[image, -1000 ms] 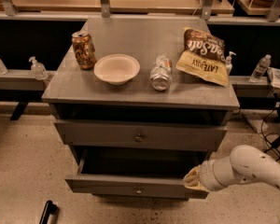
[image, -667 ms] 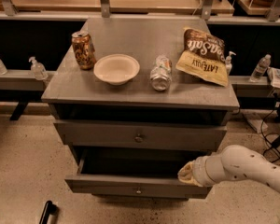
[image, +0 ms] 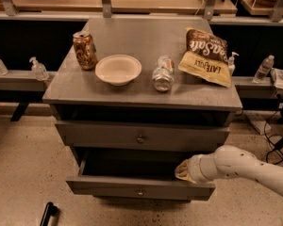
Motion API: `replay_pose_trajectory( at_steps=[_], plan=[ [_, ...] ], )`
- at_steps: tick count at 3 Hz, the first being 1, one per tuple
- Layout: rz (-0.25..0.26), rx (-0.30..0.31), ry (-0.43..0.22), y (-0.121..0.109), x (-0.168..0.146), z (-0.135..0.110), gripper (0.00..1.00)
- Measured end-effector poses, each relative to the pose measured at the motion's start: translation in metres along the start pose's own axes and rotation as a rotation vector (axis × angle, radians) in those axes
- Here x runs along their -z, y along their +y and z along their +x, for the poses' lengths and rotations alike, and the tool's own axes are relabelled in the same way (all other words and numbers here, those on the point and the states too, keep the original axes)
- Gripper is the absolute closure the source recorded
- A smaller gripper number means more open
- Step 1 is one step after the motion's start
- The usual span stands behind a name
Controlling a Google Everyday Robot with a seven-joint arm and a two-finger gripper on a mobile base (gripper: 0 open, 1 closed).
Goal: Open middle drawer
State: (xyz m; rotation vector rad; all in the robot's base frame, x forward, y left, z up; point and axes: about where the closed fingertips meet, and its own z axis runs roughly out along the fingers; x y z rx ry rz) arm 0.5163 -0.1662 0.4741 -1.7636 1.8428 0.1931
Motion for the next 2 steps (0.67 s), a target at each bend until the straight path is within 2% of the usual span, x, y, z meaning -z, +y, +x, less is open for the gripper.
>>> replay_pose_trajectory(
  at_steps=[2],
  plan=[
    [-0.029, -0.025, -0.053, 0.001, -0.025, 0.005, 1.00]
  ],
)
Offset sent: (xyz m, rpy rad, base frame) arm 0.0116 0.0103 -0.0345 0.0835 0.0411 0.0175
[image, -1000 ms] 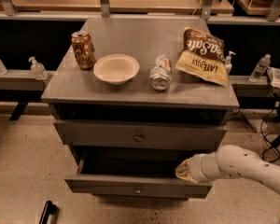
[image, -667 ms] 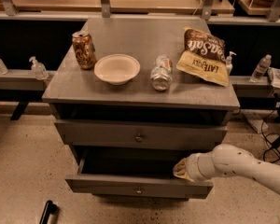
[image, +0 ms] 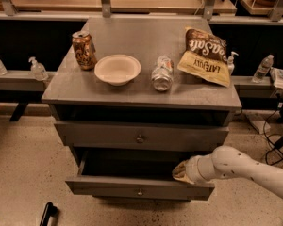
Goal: Open middle drawer
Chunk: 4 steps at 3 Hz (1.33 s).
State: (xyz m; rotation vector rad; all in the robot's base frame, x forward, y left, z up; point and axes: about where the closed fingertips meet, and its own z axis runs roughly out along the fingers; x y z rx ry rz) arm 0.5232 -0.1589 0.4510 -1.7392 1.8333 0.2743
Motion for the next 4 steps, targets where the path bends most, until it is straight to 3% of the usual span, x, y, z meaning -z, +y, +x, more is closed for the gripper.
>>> replay_pose_trajectory(
  at_steps=[2, 4],
  plan=[
    [-0.021, -0.025, -0.006, -0.002, -0.025, 0.025, 1.00],
    [-0.081, -0.010, -0.038, 0.004, -0.033, 0.038, 1.00]
  ],
)
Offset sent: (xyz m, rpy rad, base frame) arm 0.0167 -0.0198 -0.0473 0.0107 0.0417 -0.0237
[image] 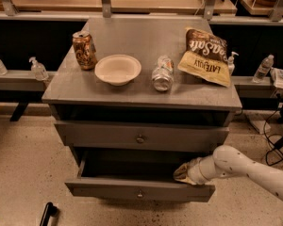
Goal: Open middle drawer
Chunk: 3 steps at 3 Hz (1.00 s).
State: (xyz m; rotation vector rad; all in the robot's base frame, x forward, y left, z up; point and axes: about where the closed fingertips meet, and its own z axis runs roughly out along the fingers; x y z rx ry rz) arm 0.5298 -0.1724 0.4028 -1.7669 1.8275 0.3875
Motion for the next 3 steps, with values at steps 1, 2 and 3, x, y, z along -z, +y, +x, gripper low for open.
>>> replay_pose_trajectory(
  at_steps=[1, 2, 3],
  plan=[
    [-0.017, -0.004, -0.041, 0.011, 0.012, 0.002, 1.00],
    [-0.057, 0.004, -0.099, 0.043, 0.032, -0.004, 1.00],
    [-0.083, 0.007, -0.125, 0.063, 0.042, -0.007, 1.00]
  ],
)
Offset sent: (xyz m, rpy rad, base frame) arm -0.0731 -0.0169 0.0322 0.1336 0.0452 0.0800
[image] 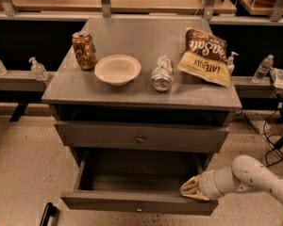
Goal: Open middle drawer
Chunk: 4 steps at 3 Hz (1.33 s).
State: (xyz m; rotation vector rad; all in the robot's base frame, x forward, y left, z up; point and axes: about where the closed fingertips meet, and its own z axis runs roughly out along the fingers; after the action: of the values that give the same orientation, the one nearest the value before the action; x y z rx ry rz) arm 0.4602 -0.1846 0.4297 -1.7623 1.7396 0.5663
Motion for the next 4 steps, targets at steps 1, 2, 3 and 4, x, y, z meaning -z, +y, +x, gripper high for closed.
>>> replay_pose_trajectory(
  at_steps=[1, 2, 3, 4],
  plan=[
    [-0.028, 0.001, -0.027, 0.014, 0.005, -0.006, 1.00],
    [-0.042, 0.008, -0.026, 0.021, 0.008, -0.011, 1.00],
    [-0.002, 0.012, 0.000, 0.006, 0.008, -0.014, 1.00],
    [0.034, 0.028, 0.032, -0.022, -0.008, -0.020, 1.00]
  ],
)
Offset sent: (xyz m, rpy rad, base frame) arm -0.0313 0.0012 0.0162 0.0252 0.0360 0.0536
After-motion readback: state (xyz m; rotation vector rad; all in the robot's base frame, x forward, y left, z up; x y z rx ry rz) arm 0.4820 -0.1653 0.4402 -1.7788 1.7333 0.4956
